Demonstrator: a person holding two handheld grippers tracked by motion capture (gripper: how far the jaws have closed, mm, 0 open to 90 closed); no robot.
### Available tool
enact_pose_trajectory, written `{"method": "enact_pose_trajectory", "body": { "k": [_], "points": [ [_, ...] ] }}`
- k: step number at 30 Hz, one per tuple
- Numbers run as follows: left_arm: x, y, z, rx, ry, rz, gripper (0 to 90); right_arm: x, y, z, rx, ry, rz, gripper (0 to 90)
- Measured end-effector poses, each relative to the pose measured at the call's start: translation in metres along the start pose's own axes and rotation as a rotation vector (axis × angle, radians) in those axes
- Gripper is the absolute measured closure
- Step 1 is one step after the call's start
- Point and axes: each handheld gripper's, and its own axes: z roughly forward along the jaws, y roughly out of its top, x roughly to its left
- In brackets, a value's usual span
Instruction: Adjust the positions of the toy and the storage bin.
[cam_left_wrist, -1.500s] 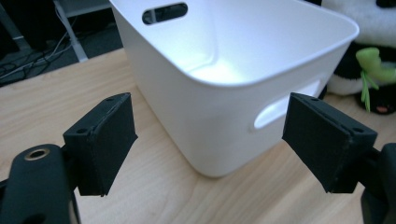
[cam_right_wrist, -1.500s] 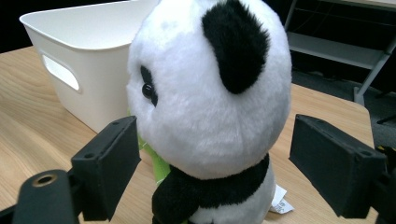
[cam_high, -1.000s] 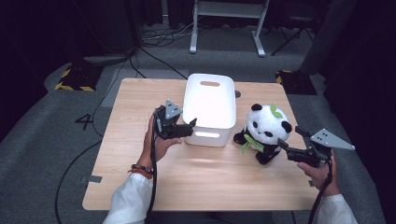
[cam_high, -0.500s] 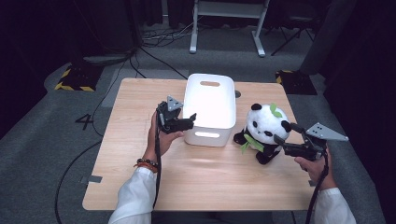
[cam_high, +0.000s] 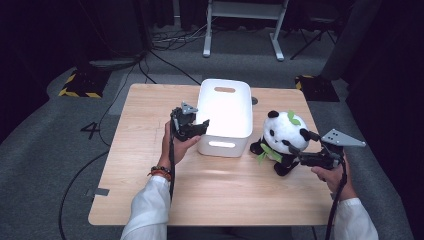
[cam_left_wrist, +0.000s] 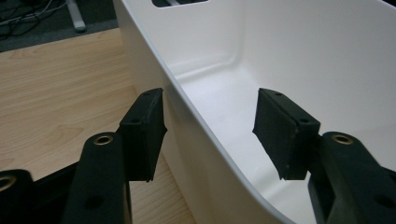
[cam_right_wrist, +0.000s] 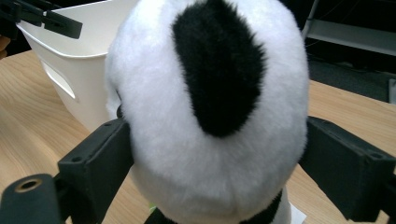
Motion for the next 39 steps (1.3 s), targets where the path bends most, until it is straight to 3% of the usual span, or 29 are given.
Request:
{"method": "enact_pose_trajectory", "body": {
  "k": [4, 9, 17, 24, 29, 39],
  "points": [
    [0.0, 0.001, -0.001, 0.005, 0.013, 0.011, 48.2, 0.002, 0.0, 0.004, 0.01, -0.021, -0.001, 10.6],
    [-0.003, 0.001, -0.006, 0.017, 0.021, -0.012, 53.8, 0.004, -0.001, 0.005, -0.002, -0.032, 0.009, 13.9],
    [-0.013, -0.008, -0.025, -0.012, 0.012, -0.007, 54.6, 0.008, -0.002, 0.006, -0.004, -0.044, 0.001, 15.2],
    [-0.019, -0.012, -0.033, 0.006, 0.024, -0.023, 58.2, 0.008, -0.002, 0.006, -0.008, -0.048, 0.004, 15.1],
    [-0.032, -0.018, -0.039, 0.007, 0.036, -0.038, 58.4, 0.008, -0.002, 0.006, -0.008, -0.047, 0.002, 15.0],
    [-0.057, -0.036, -0.056, -0.022, 0.037, -0.004, 54.6, 0.009, -0.003, 0.005, -0.005, -0.049, 0.001, 14.9]
  ]
}}
